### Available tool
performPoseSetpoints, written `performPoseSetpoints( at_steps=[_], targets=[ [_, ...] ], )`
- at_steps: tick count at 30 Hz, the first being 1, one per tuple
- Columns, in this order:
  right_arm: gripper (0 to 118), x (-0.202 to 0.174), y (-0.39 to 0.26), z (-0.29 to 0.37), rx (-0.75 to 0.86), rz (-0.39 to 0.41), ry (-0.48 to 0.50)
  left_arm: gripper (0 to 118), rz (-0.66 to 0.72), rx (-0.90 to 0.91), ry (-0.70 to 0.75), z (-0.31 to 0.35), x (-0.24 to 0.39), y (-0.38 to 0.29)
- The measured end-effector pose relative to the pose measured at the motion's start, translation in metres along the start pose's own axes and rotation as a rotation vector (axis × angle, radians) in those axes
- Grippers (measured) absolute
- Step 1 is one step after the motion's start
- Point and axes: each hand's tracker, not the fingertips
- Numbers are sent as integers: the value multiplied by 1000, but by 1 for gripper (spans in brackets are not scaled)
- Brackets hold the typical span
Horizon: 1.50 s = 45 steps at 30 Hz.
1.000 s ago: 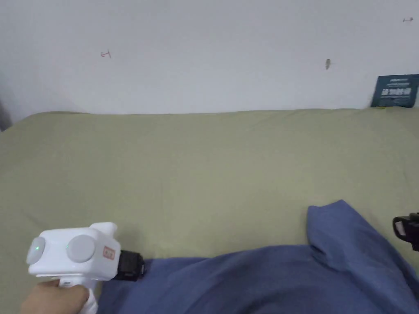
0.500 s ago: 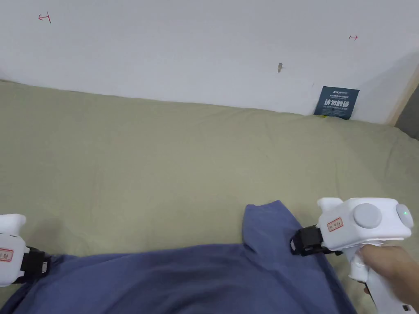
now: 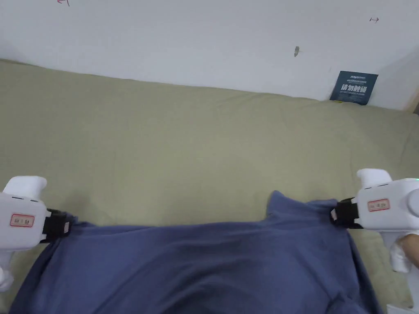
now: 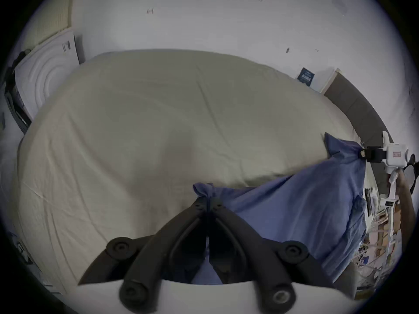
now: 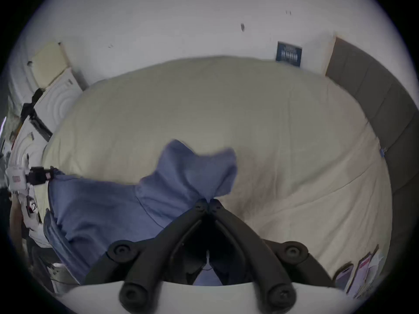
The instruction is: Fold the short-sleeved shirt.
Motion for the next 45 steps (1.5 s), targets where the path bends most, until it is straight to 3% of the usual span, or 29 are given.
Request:
performPoseSetpoints(
  at_steps=[7,13,23,33,35,36,37,38,39,40,43,45],
  targets=[
    [0,-26,-36,92,98,58,50,0,-39,105,-31,59,-2,-21],
    [0,-39,-98,137,135,56,-2,0,-81,141,49,91,12,-67],
    [0,-34,-222,165,65,-128,-5,0,-65,180,77,136,6,-154],
    [0,-35,-271,138,-66,-148,-92,2,-18,63,85,112,-18,-221],
    [4,-33,-276,132,-59,-162,-66,12,38,130,69,108,-21,-224],
    [20,-33,-276,132,-53,-169,-47,13,66,159,73,109,-22,-228],
    [61,-33,-277,135,-29,-177,-31,17,104,181,48,110,-26,-227],
    [74,-35,-276,141,10,-174,-24,30,147,210,12,114,-29,-225],
    [74,-37,-274,147,50,-195,-21,52,175,262,-29,121,-32,-223],
    [74,-38,-271,155,81,-200,-32,52,209,283,-46,131,-29,-221],
    [74,-53,-256,189,177,-167,-45,88,234,412,-21,161,-18,-209],
    [74,-70,-244,212,263,-126,-48,88,211,457,-56,183,0,-196]
  ],
)
